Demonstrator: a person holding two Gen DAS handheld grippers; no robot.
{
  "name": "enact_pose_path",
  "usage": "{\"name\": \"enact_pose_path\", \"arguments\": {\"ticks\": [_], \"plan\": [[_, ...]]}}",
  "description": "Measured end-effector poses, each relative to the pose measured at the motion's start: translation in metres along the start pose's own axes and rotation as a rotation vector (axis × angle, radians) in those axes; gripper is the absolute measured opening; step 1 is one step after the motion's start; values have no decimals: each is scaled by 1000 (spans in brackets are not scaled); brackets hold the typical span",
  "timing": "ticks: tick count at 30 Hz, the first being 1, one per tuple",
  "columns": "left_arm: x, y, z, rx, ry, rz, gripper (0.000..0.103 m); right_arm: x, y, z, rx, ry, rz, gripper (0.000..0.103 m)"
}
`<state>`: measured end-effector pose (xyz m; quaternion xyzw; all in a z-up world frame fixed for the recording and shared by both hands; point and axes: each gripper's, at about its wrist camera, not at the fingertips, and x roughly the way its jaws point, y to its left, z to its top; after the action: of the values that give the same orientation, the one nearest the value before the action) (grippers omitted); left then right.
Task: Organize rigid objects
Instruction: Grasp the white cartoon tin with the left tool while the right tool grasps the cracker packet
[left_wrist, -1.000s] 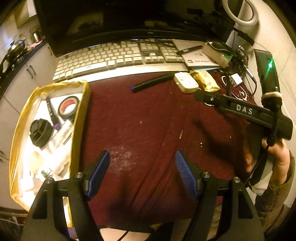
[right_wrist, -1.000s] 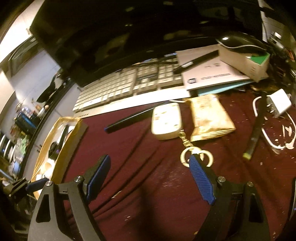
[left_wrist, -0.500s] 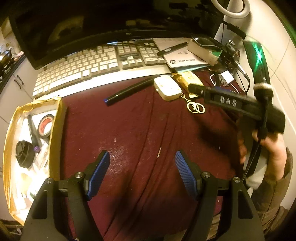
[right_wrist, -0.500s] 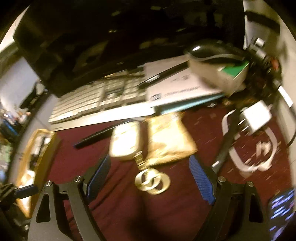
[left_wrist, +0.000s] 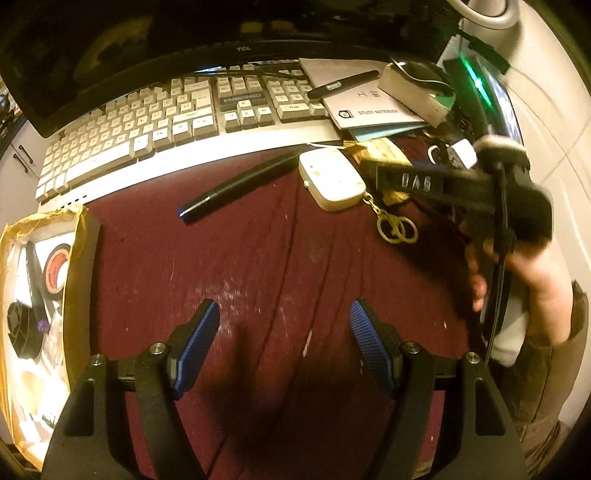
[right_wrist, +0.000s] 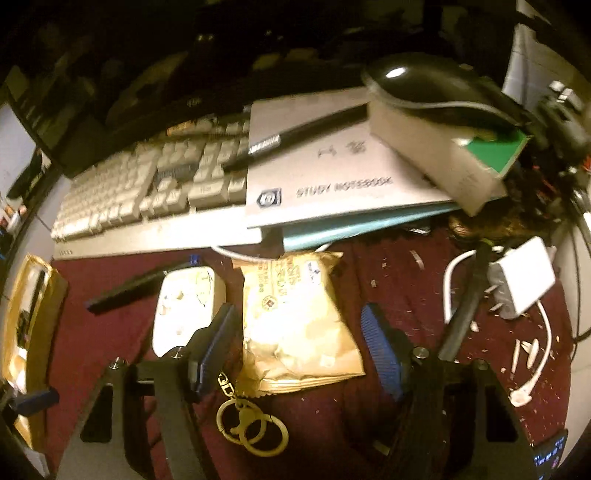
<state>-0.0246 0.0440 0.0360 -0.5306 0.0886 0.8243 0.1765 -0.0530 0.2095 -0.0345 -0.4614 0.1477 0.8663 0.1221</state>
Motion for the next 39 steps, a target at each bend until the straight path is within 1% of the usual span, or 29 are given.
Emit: {"name": "enact_pose_path", "arguments": {"ticks": [1,2,4,5,9,11,16,18,21,27,31,36,38,39], "plan": [[3,0,3,-6,3,-1,73,0,2,-1,-19,-9,-21,60],[7,1,7,-14,7,-6,73,1,4,-1,-36,-15,-52,48],[13,1,14,-29,6,-13,73,-2,2,-2,-25,-20,-45,41],[16,0,19,-39,-1,-9,73,-5,-1,-2,-14,-25,-39,40],[24,-9,40,-74,-52,-24,73,-33,-15,-5,53,-97,-14,40],[31,-18,54,-74,-74,-22,73,-48,-22,-7,76,-125,-6,40],[56,-35,77,-68,-76,39,73,-69,-32,-6,100,-162,-15,40],[65,-41,84,-55,-78,84,73,-74,-33,-7,102,-167,-16,40],[70,-44,91,-58,-101,113,74,-74,-38,-4,106,-166,-16,40],[69,-46,93,-29,-113,146,73,-69,-37,-8,113,-156,-6,40],[70,-52,96,-30,-98,165,73,-67,-36,-10,120,-161,-4,40],[86,-51,95,-46,-53,159,74,-71,-40,-13,133,-163,-15,40],[86,-43,93,-68,-72,130,73,-74,-41,-16,134,-165,-16,40],[85,-40,92,-74,-75,110,65,-74,-41,-17,134,-166,-15,40]]}}
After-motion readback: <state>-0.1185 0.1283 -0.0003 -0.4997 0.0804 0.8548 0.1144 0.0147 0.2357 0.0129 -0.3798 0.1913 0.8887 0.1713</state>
